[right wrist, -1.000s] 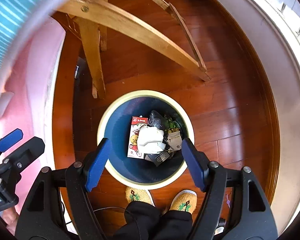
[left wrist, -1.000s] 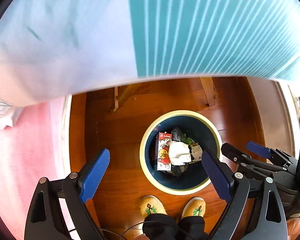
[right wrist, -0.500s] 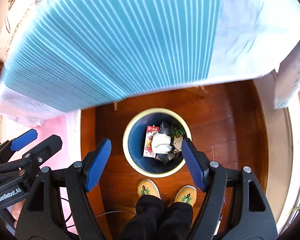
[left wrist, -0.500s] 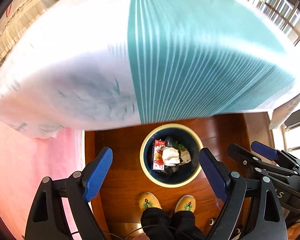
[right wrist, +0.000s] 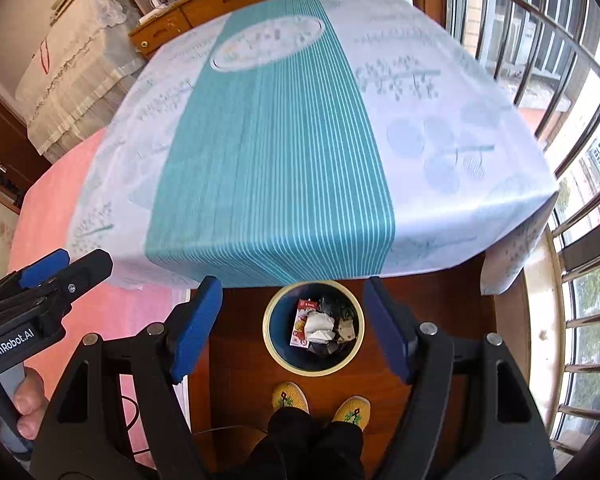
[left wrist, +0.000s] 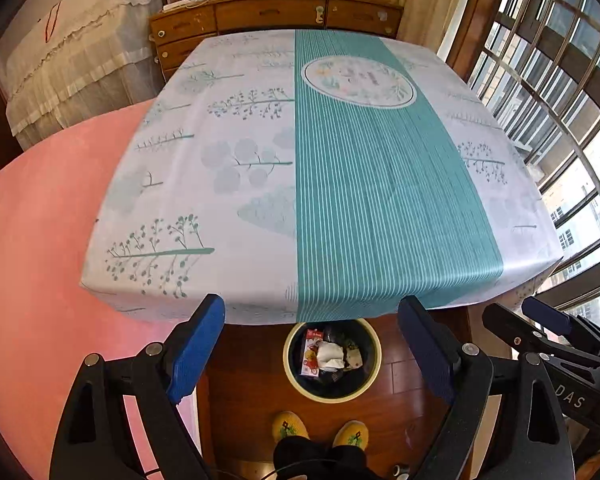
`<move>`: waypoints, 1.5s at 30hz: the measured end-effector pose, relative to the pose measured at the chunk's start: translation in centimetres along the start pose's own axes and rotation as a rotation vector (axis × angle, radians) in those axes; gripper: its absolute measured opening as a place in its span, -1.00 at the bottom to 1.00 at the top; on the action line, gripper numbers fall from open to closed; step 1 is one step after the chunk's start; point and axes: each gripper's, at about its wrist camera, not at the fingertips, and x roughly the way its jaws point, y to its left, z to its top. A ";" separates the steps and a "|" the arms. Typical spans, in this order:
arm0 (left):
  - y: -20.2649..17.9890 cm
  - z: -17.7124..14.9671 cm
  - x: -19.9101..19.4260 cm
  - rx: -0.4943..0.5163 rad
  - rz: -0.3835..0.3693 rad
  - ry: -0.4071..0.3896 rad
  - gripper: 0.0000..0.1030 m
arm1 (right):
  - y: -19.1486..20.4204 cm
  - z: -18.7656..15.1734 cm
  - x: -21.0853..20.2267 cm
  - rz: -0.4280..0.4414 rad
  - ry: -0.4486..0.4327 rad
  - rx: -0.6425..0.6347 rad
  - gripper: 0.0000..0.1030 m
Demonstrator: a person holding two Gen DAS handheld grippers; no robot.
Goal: Collect trash
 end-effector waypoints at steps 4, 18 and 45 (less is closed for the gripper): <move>-0.2 1.3 -3.1 -0.003 0.006 -0.033 0.75 | 1.0 2.1 -3.6 0.012 -0.033 -0.002 0.37; -1.0 3.3 -8.6 -0.002 0.027 -0.110 0.75 | 3.9 4.6 -10.4 0.015 -0.128 -0.025 0.37; -1.7 2.7 -10.0 0.018 0.030 -0.124 0.75 | 5.1 3.8 -12.2 -0.006 -0.173 -0.059 0.37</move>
